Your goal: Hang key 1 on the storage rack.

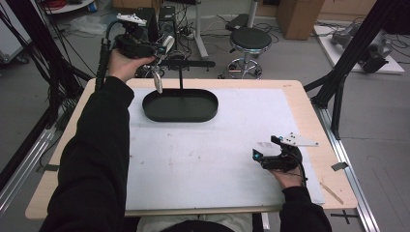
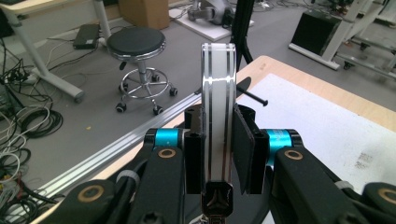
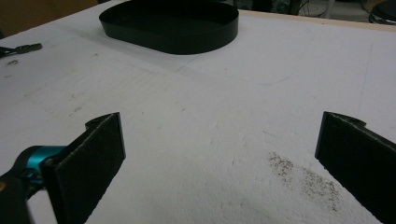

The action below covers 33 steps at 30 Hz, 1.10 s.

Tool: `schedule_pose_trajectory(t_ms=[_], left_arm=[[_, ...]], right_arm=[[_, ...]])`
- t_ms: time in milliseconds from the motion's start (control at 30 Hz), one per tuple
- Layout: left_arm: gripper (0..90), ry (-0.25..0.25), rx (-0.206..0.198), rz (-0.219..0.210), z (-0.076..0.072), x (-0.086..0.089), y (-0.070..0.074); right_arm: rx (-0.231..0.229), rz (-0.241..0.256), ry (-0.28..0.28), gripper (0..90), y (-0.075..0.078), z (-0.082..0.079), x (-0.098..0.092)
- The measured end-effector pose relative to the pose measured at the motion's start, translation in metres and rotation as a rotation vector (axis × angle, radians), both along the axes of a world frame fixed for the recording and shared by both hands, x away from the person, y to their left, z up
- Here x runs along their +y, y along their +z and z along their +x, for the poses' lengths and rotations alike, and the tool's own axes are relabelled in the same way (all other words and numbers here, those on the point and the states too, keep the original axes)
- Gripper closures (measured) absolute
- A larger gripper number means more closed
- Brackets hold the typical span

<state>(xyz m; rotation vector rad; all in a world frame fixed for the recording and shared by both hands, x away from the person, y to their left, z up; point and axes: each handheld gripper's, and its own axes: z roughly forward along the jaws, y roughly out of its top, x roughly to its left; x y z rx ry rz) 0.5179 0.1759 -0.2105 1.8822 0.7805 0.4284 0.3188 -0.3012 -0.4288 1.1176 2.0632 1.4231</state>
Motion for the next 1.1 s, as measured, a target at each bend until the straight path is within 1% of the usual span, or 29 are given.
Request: schedule_pose_trajectory(t_ms=[100, 233, 300, 367, 433, 467, 500, 567, 633, 767, 800, 867, 933, 967, 1033, 1067, 1100], left_arm=[[75.2, -0.009, 0.007, 0.012, 0.005, -0.008, -0.001], [75.2, -0.016, 0.014, 0.024, 0.009, -0.018, -0.006], [75.1, -0.036, 0.027, 0.006, 0.011, -0.021, -0.008], [75.2, -0.042, 0.022, 0.002, 0.014, -0.026, -0.009], [75.2, -0.040, 0.022, 0.001, 0.017, -0.027, -0.009], [75.1, -0.030, 0.021, -0.002, 0.019, -0.028, -0.010], [75.2, -0.029, 0.025, -0.007, 0.020, -0.027, -0.010], [75.1, -0.031, 0.030, -0.025, 0.024, -0.028, -0.011], [75.1, -0.032, 0.034, -0.026, 0.026, -0.031, -0.012], [75.2, 0.003, 0.048, -0.016, 0.034, -0.033, -0.015], [75.2, 0.013, 0.049, -0.009, 0.036, -0.034, -0.016], [75.2, 0.030, 0.049, -0.002, 0.039, -0.035, -0.016], [75.2, 0.045, 0.047, 0.002, 0.041, -0.035, -0.015], [75.2, 0.045, 0.045, 0.000, 0.042, -0.035, -0.014], [75.2, 0.060, 0.036, 0.011, 0.042, -0.036, -0.013], [75.2, 0.064, 0.038, 0.016, 0.042, -0.035, -0.013], [75.2, 0.079, 0.040, 0.015, 0.044, -0.034, -0.014]], right_arm=[[-0.003, -0.004, -0.001, 0.8, 0.000, -0.001, 0.000], [-0.002, -0.003, -0.004, 0.8, 0.000, -0.002, -0.001], [-0.009, -0.006, -0.003, 0.8, 0.000, -0.002, -0.002], [-0.008, -0.006, -0.003, 0.8, 0.000, -0.002, -0.002], [-0.002, -0.005, 0.001, 0.8, 0.000, -0.002, -0.001], [-0.003, -0.006, 0.001, 0.8, 0.000, -0.002, -0.001], [-0.007, -0.010, 0.004, 0.8, -0.001, -0.002, -0.001], [0.000, -0.010, 0.006, 0.8, 0.000, -0.002, 0.000], [-0.002, -0.014, 0.007, 0.8, 0.000, -0.002, 0.000], [-0.008, -0.019, 0.009, 0.8, 0.000, -0.002, 0.000], [-0.002, -0.018, 0.009, 0.8, 0.000, -0.003, 0.000], [-0.009, -0.022, 0.013, 0.8, -0.001, -0.003, -0.001], [-0.006, -0.021, 0.011, 0.8, -0.001, -0.004, -0.002], [-0.006, -0.021, 0.011, 0.8, -0.001, -0.004, -0.002], [-0.012, -0.020, 0.004, 0.8, -0.001, -0.004, -0.004], [-0.011, -0.021, 0.004, 0.8, -0.001, -0.005, -0.004], [-0.011, -0.020, 0.004, 0.8, -0.001, -0.005, -0.004]])
